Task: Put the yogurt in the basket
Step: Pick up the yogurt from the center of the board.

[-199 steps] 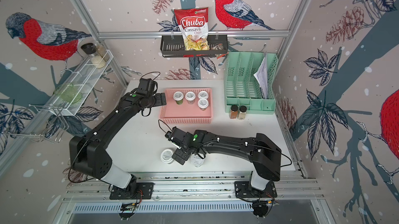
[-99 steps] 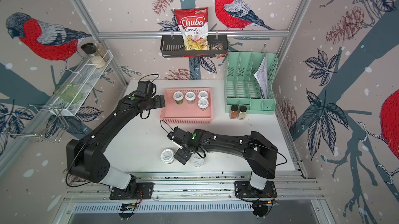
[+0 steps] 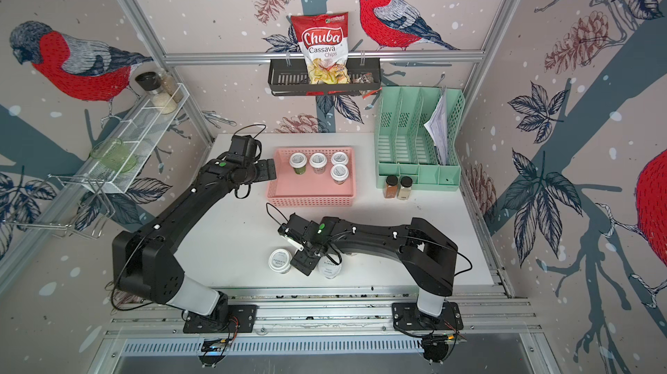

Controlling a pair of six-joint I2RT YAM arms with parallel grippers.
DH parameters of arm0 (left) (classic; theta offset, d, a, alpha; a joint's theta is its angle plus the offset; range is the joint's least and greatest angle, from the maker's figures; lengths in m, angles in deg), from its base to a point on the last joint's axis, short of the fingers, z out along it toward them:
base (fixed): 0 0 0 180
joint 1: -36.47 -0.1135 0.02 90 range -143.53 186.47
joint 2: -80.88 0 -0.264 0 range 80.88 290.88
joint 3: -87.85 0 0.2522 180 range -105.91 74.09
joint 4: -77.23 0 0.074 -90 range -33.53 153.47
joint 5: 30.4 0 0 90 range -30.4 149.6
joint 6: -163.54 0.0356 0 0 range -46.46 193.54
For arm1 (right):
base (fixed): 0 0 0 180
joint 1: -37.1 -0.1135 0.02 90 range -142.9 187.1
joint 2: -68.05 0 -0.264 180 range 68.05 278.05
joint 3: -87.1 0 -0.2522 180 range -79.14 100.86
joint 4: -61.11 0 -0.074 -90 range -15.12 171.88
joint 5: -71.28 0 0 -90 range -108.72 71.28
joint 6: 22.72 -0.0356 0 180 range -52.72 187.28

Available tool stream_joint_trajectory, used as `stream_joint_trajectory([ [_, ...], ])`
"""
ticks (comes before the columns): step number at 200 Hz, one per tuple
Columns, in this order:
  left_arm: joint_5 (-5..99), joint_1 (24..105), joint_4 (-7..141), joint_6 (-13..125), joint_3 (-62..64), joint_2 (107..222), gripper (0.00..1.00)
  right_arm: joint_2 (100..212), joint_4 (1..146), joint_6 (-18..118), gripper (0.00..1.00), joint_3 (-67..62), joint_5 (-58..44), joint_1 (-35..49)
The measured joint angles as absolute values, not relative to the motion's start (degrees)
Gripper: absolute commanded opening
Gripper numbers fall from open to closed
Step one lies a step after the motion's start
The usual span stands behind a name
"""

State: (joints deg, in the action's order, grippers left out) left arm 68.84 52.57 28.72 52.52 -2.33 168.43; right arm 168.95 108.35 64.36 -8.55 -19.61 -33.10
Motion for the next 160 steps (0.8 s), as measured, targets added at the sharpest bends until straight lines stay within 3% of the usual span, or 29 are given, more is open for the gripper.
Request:
stream_joint_trajectory([
  [160,70.4,51.8,29.0,52.4,-2.1,168.5,0.95,168.8,108.8,65.6,0.8,-6.4,-19.8,-32.2],
])
